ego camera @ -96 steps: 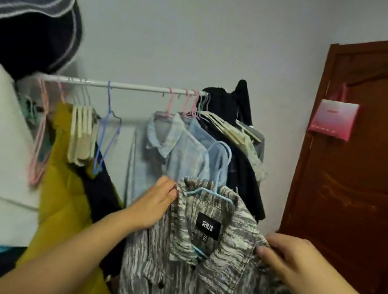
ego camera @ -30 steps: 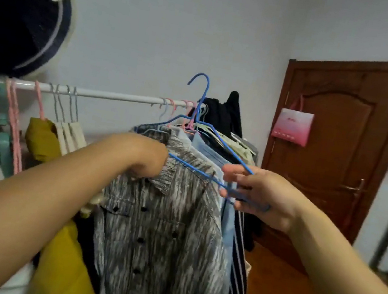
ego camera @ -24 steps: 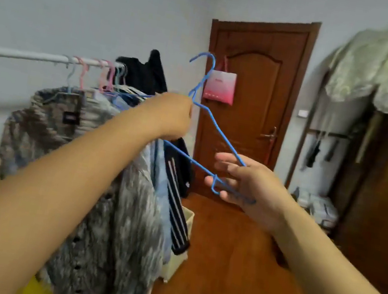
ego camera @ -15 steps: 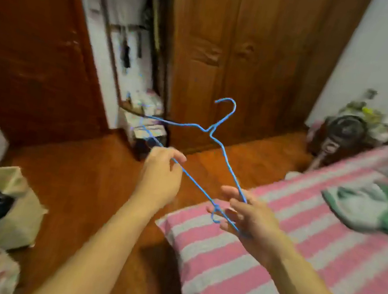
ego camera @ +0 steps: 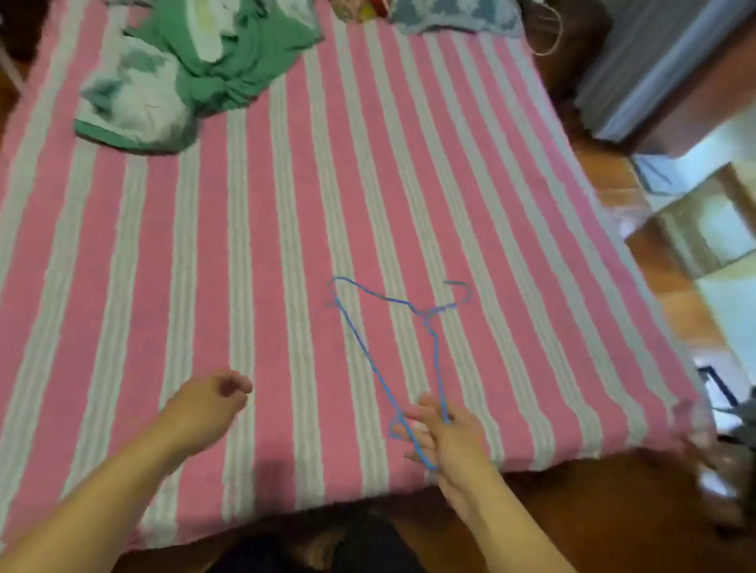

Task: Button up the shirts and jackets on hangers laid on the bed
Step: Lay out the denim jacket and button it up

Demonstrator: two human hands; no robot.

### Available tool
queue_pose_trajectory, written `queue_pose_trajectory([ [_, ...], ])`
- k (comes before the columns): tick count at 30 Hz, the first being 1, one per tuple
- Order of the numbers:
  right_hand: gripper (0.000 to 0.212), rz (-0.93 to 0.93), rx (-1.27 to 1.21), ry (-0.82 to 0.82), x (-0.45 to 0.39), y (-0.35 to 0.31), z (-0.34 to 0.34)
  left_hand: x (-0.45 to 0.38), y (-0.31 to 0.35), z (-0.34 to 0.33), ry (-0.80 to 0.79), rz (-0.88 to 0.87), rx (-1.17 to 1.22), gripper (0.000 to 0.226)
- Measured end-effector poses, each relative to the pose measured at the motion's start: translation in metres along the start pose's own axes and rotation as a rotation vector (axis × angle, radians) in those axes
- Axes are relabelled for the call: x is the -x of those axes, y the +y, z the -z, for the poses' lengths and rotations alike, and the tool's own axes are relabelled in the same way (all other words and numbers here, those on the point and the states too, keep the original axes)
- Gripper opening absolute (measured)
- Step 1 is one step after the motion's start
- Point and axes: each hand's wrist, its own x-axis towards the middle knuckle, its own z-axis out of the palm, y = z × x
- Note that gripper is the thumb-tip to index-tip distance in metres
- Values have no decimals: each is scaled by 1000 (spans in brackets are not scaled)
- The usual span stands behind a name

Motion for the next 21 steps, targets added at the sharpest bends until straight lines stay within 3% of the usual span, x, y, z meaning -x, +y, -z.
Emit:
queue_pose_trajectory([
  [6, 28, 17, -295, 307, 0, 9, 134, -26, 105, -65, -55, -147, -19, 22],
  [12, 24, 114, -362, 260, -81, -66, 227, -36, 242, -151, -45, -299, -23, 21],
  [16, 14, -79, -169, 238, -158, -74, 304, -32, 290, -237, -8, -206, -17, 21],
  [18, 27, -219, -64, 234, -171, -57, 345, -22, 307, -282, -14, -111, 19, 21],
  [21, 26, -348, -156, 204, -151, -49, 406, -7, 343, -336, -38, -66, 81, 20],
])
